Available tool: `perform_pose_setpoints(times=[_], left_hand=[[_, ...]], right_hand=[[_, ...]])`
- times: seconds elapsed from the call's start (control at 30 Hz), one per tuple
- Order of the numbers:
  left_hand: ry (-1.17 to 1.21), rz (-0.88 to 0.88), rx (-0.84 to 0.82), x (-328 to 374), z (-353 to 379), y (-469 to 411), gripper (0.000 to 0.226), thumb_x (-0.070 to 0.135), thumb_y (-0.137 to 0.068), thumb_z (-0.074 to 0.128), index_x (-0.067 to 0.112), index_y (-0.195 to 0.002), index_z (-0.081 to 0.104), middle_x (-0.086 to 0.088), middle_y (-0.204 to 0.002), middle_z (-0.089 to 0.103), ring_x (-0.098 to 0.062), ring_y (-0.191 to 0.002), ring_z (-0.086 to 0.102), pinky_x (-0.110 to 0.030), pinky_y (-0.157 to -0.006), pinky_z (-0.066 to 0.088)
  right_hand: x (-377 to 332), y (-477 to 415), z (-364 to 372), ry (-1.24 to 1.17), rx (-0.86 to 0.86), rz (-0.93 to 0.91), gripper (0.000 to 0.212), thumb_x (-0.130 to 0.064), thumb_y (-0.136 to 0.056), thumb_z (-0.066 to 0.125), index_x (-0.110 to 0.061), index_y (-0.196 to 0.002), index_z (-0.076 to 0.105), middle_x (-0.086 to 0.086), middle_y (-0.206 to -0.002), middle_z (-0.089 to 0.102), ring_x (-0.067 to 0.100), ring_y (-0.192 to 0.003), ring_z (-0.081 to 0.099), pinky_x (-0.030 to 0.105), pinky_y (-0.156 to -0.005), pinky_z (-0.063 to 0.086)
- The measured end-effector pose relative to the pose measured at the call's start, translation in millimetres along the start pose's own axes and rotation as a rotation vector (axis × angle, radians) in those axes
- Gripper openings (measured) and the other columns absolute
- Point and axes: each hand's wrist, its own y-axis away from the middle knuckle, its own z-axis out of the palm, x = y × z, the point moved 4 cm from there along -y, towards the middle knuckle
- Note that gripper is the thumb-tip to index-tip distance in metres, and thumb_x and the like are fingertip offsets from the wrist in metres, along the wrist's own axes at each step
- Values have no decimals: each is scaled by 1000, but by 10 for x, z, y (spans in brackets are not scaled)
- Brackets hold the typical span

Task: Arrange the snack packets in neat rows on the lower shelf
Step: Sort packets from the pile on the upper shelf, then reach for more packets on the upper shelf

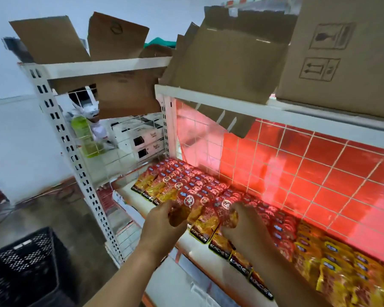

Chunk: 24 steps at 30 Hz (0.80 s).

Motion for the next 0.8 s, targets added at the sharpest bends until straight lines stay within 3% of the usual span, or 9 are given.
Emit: perform_pose_setpoints(times=[0.1,0.23,0.33,0.47,0.67,0.8], left_hand=[[-4,28,-14,-410,-50,-361,39,32,-78,83,29,-114,68,15,-102,67,-3,-91,63,-30,-81,56],[-73,91,-4,-869,-254,-874,42,33,-80,84,30,-118,66,16,-103,61,-9,-94,58,-23,-79,49],[-89,78,-1,-1198,-456,-1283,40,27,-77,85,30,-112,66,13,-99,61,-16,-95,58,-35,-83,54],[-193,44,-25,-1512,-556,-1635,45,35,-76,80,28,-118,62,3,-105,65,-27,-100,58,-42,-86,53],[-280,75,-73,-1798,-529,-1853,52,50,-73,59,24,-117,59,-1,-107,67,-27,-100,61,-40,-88,51],[-241,71,-41,-1847,-564,-1914,42,35,-78,77,21,-113,59,-7,-106,69,-29,-97,63,-41,-86,52]], right_hand=[[-181,-208,381,32,16,55,43,-31,-71,78,-26,-110,59,-2,-102,48,19,-94,53,31,-75,42],[-525,-450,865,46,75,125,40,-38,-69,74,-28,-103,56,-3,-97,47,19,-92,51,34,-76,47],[-830,-631,1196,45,132,151,38,-38,-72,74,-24,-102,57,-4,-97,43,18,-91,46,32,-75,40],[-1151,-777,1562,28,124,181,37,-42,-77,73,-24,-101,50,-4,-97,36,17,-92,40,30,-75,35],[-1401,-928,1910,77,81,243,41,-41,-78,70,-22,-106,47,-1,-100,33,21,-96,39,31,-76,33],[-1521,-993,2016,82,59,265,41,-41,-78,68,-22,-106,45,-1,-99,32,21,-96,37,32,-75,34]])
